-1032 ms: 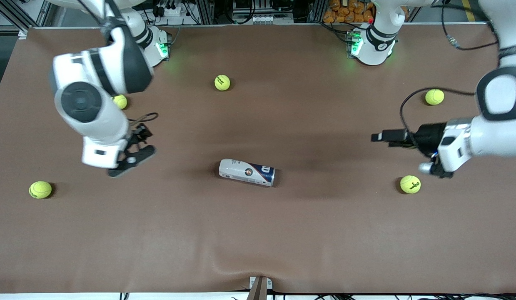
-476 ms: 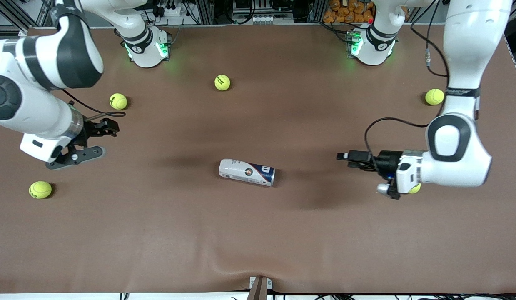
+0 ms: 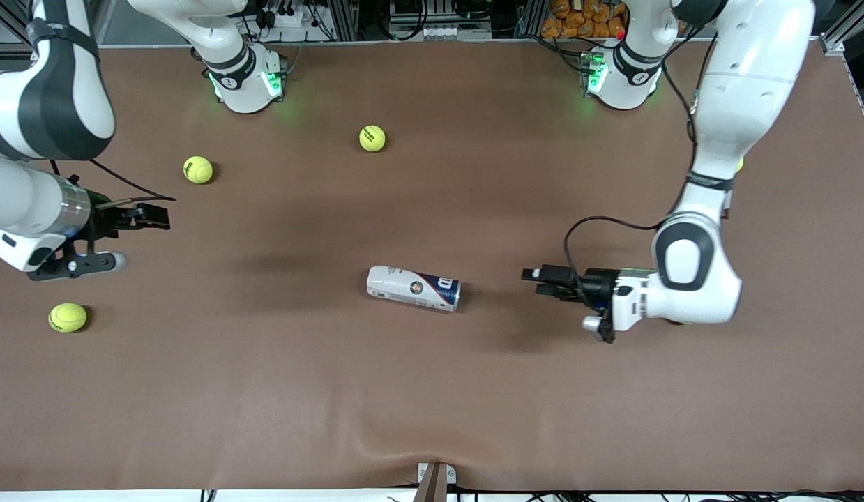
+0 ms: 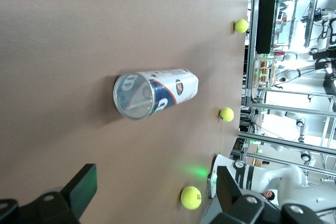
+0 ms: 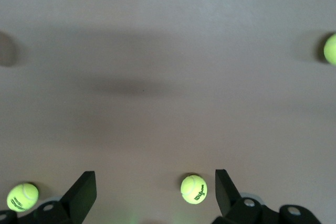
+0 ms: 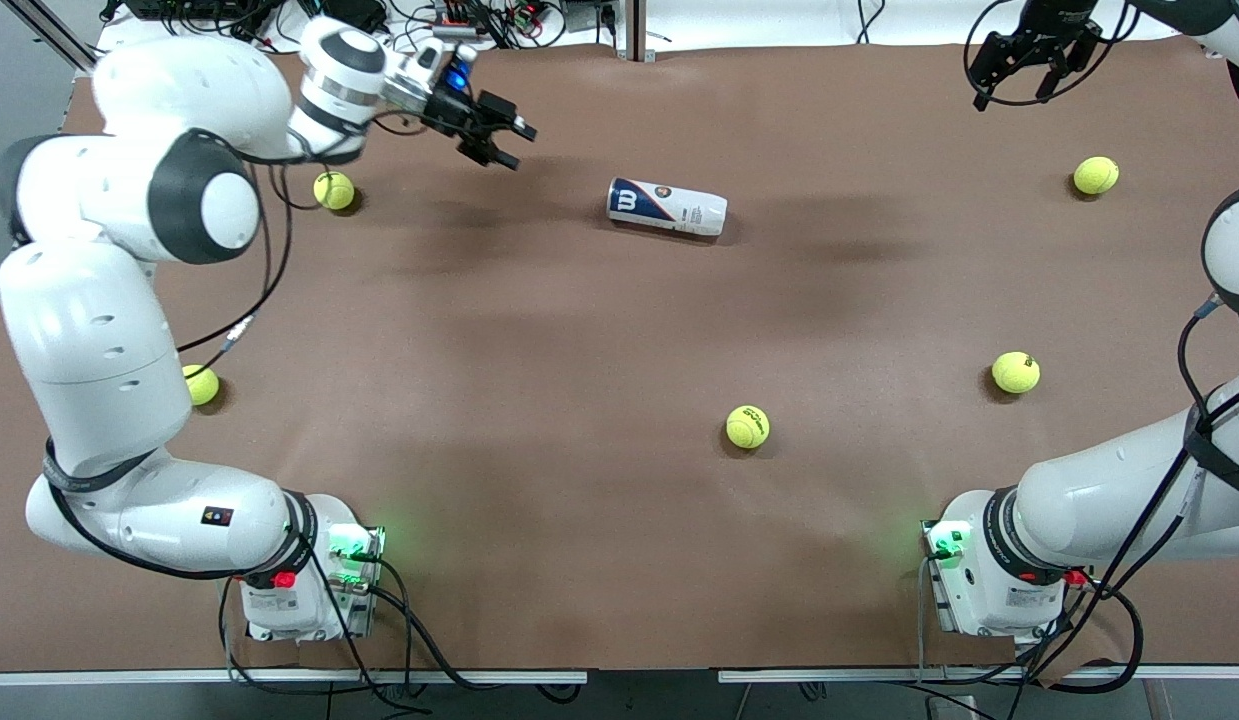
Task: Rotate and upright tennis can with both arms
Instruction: 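Move the left gripper to the can's end while the right gripper retracts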
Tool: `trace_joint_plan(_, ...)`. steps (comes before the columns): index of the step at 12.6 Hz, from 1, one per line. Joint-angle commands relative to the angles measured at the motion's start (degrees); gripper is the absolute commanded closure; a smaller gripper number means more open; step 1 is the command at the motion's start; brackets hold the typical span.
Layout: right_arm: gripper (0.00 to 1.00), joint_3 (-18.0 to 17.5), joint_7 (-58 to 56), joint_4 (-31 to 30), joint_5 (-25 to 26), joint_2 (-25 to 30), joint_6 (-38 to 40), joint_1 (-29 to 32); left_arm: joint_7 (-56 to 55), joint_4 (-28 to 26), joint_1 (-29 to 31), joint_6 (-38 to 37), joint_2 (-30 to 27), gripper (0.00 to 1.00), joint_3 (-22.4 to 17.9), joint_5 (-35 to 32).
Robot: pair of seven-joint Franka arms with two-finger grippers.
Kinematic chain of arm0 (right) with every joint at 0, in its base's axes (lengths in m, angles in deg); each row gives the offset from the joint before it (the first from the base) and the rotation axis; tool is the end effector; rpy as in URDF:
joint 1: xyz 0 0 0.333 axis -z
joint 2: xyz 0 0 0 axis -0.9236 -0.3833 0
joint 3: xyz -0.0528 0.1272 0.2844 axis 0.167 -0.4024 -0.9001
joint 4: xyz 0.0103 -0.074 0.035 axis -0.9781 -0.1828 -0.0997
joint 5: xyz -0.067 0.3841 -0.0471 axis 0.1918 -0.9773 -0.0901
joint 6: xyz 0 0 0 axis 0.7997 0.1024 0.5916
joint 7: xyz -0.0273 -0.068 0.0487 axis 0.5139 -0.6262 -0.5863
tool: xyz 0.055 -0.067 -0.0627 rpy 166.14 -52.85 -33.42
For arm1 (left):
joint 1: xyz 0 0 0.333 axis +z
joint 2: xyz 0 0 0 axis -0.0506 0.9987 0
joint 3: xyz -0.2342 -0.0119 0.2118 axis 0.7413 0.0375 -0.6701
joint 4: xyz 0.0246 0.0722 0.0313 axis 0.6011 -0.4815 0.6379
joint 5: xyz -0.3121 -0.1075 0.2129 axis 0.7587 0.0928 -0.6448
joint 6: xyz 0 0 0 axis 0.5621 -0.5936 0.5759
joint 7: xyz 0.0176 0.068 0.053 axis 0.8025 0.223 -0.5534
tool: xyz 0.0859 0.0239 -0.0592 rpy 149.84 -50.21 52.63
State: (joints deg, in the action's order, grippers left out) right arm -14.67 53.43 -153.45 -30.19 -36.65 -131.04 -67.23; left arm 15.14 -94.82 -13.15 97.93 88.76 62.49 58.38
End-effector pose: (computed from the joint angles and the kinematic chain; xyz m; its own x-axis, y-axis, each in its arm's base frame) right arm 0.5923 0.0106 0.4853 0.9669 0.0870 -0.2398 0.0866 -0.9962 -0.0120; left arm 0.6426 -0.2200 0.2250 0.9700 -0.2395 -0.0407 -0.0741 -0.4511 0.8894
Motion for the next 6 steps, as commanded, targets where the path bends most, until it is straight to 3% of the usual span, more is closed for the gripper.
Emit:
trace_joint_plan(1, 0.00, -0.94, 5.70, -6.30, -1.29, 5.62, -4.00, 0.30, 1.79, 1.37, -3.54, 3.33, 2.57, 0.00, -0.08, 5.28)
trace_joint_plan(3, 0.00, -0.94, 5.71, -9.74, -1.21, 8.00, -10.42, 1.87, 5.73, 1.98, -5.65, 5.53, 4.94, 0.00, -0.08, 10.82)
trace_joint_plan(6, 0.00, -0.94, 5.62, -8.87, -1.29, 8.44, -10.54, 4.42, 7.86, 2.07, -8.73, 7.29, 6.70, 0.00, -0.16, 17.25)
